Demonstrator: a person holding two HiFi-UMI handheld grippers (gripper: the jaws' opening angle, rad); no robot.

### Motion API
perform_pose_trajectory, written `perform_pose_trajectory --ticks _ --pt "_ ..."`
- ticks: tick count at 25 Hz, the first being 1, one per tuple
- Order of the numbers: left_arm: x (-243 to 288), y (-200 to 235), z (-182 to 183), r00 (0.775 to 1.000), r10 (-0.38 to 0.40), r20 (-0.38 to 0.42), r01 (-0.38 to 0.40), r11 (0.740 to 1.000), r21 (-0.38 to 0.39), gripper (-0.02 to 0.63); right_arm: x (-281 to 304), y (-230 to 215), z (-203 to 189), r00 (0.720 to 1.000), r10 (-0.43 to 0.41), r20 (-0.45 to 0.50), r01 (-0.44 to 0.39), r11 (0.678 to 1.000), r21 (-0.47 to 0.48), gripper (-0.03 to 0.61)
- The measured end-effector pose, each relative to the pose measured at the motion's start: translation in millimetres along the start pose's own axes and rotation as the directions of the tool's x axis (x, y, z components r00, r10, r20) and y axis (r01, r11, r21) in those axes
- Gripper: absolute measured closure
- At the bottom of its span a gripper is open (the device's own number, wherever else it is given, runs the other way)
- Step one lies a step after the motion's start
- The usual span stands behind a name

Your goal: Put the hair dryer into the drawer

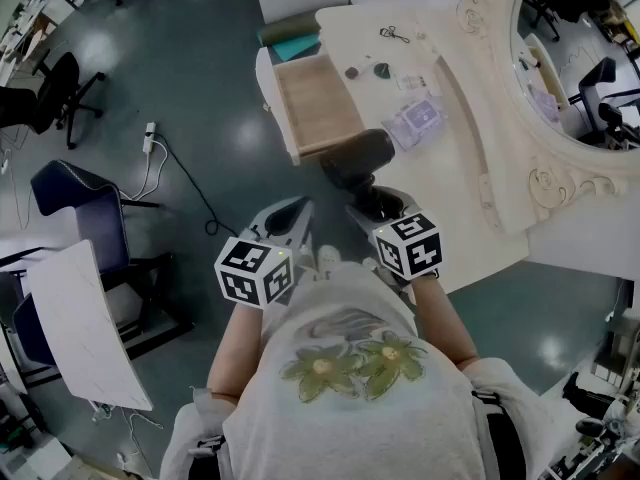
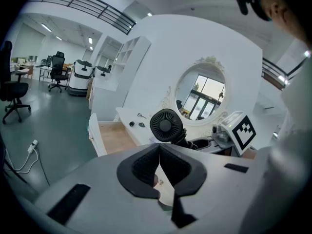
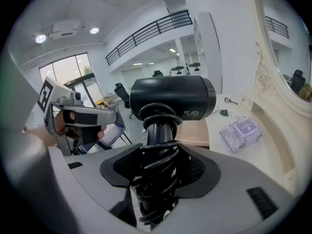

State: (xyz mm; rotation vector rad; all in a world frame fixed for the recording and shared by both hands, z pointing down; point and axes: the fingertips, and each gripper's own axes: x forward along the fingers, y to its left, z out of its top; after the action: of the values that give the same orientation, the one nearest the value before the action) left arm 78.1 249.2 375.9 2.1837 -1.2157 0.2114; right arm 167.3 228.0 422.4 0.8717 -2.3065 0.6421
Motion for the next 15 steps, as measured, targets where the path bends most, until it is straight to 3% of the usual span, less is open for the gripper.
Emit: perform_pose_trajectory --ticks 15 --pt "0.2 3.9 -8.4 1.0 0.017 0.006 -0.017 1.0 -0.018 0.604 0.5 -4.8 -2.3 1.0 0.012 -0.002 -0.012 1.0 0.012 0.351"
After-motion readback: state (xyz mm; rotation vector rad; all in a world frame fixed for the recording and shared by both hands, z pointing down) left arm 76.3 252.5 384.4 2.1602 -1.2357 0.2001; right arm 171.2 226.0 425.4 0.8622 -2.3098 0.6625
